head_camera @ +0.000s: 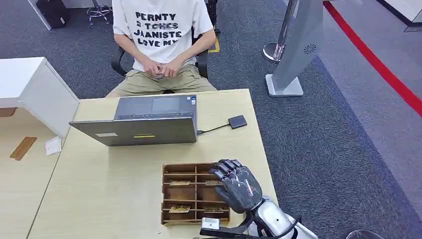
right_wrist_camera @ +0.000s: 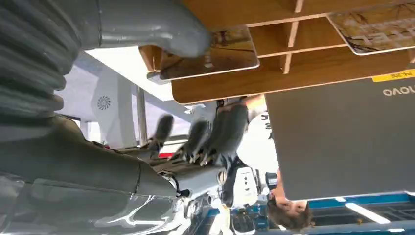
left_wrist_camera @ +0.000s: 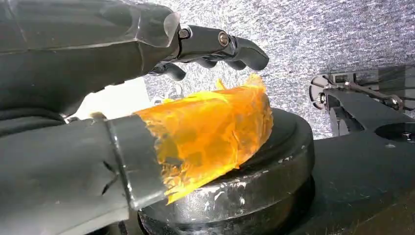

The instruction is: Pass the card to the sensor for recognition and then transmit it.

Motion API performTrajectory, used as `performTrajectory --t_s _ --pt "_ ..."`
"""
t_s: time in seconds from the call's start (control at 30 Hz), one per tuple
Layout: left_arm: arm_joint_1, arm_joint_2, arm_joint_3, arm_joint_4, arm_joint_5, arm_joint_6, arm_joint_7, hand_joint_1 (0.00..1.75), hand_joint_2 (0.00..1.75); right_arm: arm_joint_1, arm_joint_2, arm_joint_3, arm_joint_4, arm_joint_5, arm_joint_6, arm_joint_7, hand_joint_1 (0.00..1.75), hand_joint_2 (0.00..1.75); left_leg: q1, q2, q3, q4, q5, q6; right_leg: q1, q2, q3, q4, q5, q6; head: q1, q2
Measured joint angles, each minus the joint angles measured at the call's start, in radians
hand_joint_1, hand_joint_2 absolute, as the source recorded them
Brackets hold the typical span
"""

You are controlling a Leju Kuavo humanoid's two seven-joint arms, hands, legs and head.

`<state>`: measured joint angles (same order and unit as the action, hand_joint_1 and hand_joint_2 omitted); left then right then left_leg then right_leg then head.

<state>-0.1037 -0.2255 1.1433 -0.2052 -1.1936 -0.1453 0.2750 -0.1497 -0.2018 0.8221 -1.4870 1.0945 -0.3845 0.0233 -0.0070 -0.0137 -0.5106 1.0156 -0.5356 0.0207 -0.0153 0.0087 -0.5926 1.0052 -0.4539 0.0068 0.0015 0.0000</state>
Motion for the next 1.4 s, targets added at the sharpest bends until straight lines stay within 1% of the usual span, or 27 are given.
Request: performTrajectory --t_s 0.07,0.1,0.8,1.07,1.3,1.4 --pt "0.000 0.000 0.000 0.000 0.000 0.000 0.000 0.00 0.00 0.000 -0.001 -0.002 0.000 0.000 0.001 0.000 1.71 1.75 0.000 0.000 0.000 0.000 0.000 0.000 0.000 0.000 0.000 0.000 0.000 0.000 0.000 0.000" --pt "0.000 0.000 0.000 0.000 0.000 0.000 0.000 0.00 0.00 0.001 -0.001 -0.002 0.000 0.000 0.002 0.000 1.75 1.75 0.000 0.000 0.000 0.000 0.000 0.000 0.000 0.000 0.000 0.000 0.000 0.000 0.000 0.000" --pt "0.000 0.000 0.000 0.000 0.003 0.000 0.000 0.00 0.00 0.005 -0.002 -0.009 0.000 -0.001 0.007 0.003 1.75 1.75 0.000 0.000 0.000 0.000 0.000 0.000 0.000 0.000 0.000 0.000 0.000 0.000 0.000 0.000" --pt "0.000 0.000 0.000 0.000 0.005 0.000 0.000 0.00 0.00 0.020 -0.002 -0.034 -0.022 -0.034 0.002 -0.004 1.75 1.75 0.000 0.000 0.000 0.000 0.000 0.000 0.000 0.000 0.000 0.000 0.000 0.000 0.000 0.000" --pt "0.000 0.000 0.000 0.000 0.009 0.002 -0.002 0.00 0.00 0.050 -0.005 -0.077 -0.096 -0.119 -0.022 -0.048 1.75 1.75 0.000 0.000 0.000 0.000 0.000 0.000 0.000 0.000 0.000 0.000 0.000 0.000 0.000 0.000" --pt "0.001 0.000 0.000 0.000 0.015 0.002 -0.003 0.00 0.00 0.074 -0.012 -0.103 -0.147 -0.209 -0.031 -0.096 1.75 1.75 0.000 0.000 0.000 0.000 0.000 0.000 0.000 0.000 0.000 0.000 0.000 0.000 0.000 0.000"
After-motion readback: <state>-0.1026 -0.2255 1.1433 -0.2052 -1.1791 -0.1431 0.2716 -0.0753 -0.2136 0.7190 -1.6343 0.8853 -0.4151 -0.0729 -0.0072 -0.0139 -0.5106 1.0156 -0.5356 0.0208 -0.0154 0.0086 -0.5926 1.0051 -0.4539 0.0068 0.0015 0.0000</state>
